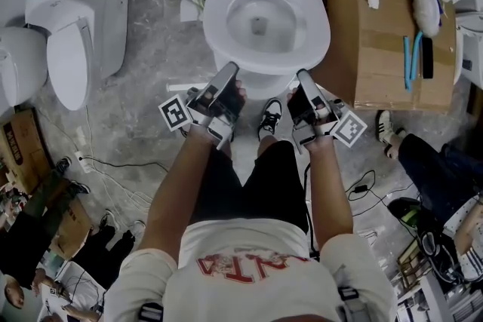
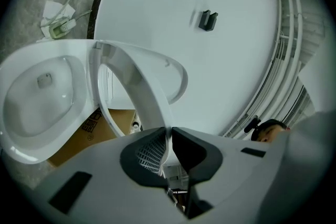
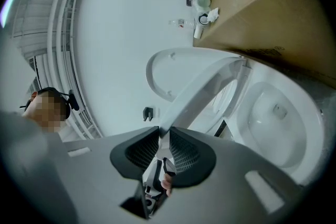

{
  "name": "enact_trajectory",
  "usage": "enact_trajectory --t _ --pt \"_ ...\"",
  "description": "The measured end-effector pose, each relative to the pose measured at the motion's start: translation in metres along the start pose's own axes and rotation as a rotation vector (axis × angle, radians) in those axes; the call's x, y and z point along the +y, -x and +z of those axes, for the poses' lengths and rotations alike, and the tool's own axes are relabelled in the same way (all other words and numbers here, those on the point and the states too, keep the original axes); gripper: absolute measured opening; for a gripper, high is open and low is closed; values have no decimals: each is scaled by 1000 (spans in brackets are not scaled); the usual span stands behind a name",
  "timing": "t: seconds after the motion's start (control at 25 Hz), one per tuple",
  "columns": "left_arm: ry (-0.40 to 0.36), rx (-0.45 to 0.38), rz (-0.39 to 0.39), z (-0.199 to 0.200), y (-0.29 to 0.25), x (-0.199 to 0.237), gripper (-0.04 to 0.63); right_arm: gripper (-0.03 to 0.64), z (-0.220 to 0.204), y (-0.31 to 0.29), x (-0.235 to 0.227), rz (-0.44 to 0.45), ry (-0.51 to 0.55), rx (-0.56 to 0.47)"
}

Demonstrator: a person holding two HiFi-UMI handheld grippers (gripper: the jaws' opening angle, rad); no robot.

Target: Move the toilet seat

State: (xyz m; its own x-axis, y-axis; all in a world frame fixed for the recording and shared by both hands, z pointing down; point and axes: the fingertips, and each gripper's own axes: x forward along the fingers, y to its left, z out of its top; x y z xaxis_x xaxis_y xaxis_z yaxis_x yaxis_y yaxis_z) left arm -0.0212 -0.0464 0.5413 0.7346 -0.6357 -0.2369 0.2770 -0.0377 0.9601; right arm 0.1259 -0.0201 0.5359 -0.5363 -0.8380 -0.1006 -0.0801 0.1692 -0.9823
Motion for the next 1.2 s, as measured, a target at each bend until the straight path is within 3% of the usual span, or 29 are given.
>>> enact_trajectory --t 0.84,1.2 --pt "10 -109 -26 17 -27 -27 43 67 24 -26 21 -15 -31 25" --pt "16 -61 -53 28 -46 -36 41 69 41 -42 28 -13 -14 -9"
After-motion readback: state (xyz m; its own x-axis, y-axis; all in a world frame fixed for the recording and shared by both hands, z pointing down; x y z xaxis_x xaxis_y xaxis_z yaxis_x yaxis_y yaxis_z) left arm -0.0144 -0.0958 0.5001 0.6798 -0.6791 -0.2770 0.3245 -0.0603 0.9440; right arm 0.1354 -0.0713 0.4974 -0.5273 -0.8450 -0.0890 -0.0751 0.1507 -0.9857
